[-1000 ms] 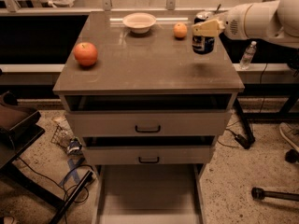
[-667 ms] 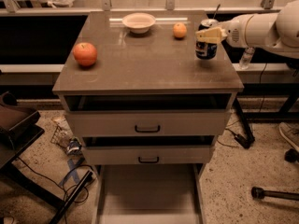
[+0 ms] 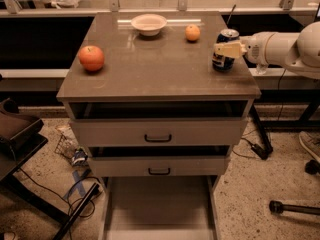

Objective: Pick pepsi can from bottom drawer and place on counter

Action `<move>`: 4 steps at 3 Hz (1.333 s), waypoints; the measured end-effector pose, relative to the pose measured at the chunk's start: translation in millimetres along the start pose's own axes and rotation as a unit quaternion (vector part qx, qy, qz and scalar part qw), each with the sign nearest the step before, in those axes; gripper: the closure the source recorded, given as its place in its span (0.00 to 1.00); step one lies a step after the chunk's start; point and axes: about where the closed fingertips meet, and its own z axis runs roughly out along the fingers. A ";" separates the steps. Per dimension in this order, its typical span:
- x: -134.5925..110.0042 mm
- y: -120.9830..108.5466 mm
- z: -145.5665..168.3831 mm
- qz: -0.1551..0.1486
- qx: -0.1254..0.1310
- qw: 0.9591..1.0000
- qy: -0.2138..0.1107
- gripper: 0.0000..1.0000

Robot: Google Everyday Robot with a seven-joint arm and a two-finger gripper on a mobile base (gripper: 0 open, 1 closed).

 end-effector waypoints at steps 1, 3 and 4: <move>-2.9 0.1 -1.1 0.000 0.000 1.000 0.000 0.51; -1.9 4.2 4.4 0.000 -0.005 1.000 0.001 0.00; -1.8 4.8 5.1 0.000 -0.005 1.000 0.001 0.00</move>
Offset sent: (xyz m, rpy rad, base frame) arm 0.0000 0.0000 0.0031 0.0000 0.0001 0.0000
